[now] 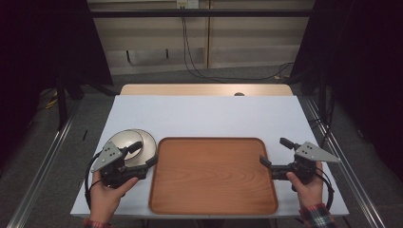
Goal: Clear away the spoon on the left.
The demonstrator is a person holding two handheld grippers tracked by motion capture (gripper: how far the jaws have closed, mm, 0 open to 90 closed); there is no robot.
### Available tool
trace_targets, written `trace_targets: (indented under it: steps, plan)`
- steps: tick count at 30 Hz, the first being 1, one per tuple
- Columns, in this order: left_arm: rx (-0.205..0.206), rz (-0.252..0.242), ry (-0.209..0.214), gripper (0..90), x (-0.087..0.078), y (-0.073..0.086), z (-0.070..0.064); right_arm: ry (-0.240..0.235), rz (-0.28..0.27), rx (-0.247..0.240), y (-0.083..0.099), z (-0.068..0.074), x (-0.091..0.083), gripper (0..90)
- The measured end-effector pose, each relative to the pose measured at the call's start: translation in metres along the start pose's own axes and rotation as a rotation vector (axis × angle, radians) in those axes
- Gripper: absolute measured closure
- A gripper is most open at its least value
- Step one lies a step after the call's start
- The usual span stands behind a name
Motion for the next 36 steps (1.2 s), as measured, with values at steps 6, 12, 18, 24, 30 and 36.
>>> trace_targets:
  steps: [6, 12, 18, 24, 30, 36]
  plan:
    - [-0.013, 0.024, -0.006, 43.6, -0.006, 0.001, 0.003, 0.003, -0.004, 0.008, -0.001, 0.001, 0.001, 0.6]
    - [-0.026, 0.047, 0.005, 59.3, -0.011, 0.002, 0.004, -0.001, 0.002, -0.004, 0.000, 0.000, 0.001, 0.6]
    - [-0.046, 0.082, 0.012, 69.3, -0.018, 0.005, 0.007, -0.007, -0.005, -0.007, 0.000, 0.000, 0.002, 0.5]
    - [-0.059, 0.108, 0.005, 79.7, -0.026, 0.008, 0.012, -0.004, -0.011, -0.003, -0.001, 0.001, 0.002, 0.5]
    - [-0.078, 0.126, -0.006, 84.9, -0.033, 0.011, 0.018, -0.016, -0.006, -0.007, -0.001, 0.001, 0.005, 0.3]
    - [-0.088, 0.165, -0.009, 88.1, -0.035, 0.018, 0.021, -0.026, -0.010, -0.011, -0.002, 0.002, 0.010, 0.3]
Point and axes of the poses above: each handheld gripper's, and its own axes: x roughly forward along the jaws, y roughly out of its underside, z roughly to its left, the point moved 2 cm from there along x, roughly forward along the jaws, and after that the axes turned 4 degrees about -y, right-handed, at the moved point
